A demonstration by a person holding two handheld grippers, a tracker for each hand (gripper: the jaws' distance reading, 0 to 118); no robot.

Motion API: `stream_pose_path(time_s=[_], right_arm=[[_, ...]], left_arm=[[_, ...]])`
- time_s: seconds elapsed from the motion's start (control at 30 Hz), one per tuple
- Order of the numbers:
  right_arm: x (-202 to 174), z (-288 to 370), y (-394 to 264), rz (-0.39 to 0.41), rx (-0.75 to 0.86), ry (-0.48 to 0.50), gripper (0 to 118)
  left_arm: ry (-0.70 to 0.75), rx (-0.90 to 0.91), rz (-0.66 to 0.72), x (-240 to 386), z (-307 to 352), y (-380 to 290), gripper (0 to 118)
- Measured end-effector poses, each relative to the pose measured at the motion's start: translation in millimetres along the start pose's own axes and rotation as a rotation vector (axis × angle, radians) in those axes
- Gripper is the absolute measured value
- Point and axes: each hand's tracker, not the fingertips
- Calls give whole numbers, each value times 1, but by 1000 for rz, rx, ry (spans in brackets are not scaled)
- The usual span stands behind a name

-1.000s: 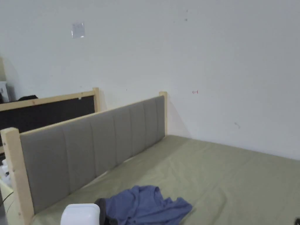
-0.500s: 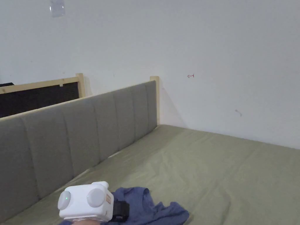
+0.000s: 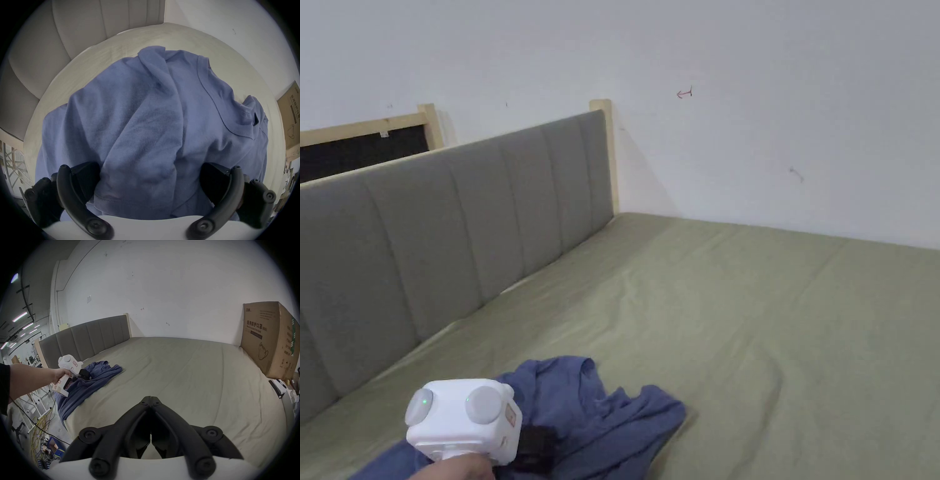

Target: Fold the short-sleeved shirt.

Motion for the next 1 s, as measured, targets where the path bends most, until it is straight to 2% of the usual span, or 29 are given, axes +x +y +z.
stream_pose_path(time_s=[0.07,0.1,0.17,0.2,0.23,0.37,0.6,0.73,0.87,1.0], right_arm=[[0,5,1,2,-4,6,0],[0,9,2,3,-8,5,0],[3,20,6,-5,-5,-3,0],[5,27,8,-12,3,-6,0],[7,34,10,-17,12,-11,0],[16,66,21,-34,50,-38,0],[32,136,42,-32,199,-87,0],[43,164,46,-59,244,-109,0],[55,191,48,-78,291,-140,0],[66,220,52,-94,338,-180,0]], left_arm=[[38,50,20,6,10,-8,108],[44,81,38,6,13,-10,99],[9,134,59,10,28,-17,50],[-9,158,76,12,36,-20,12],[2,135,68,13,40,-22,4],[-40,144,54,13,84,-31,4],[16,395,-205,24,269,-17,4],[-128,579,-209,56,383,-22,4],[-258,727,-345,123,485,-42,4],[-408,718,-481,203,541,-63,4]])
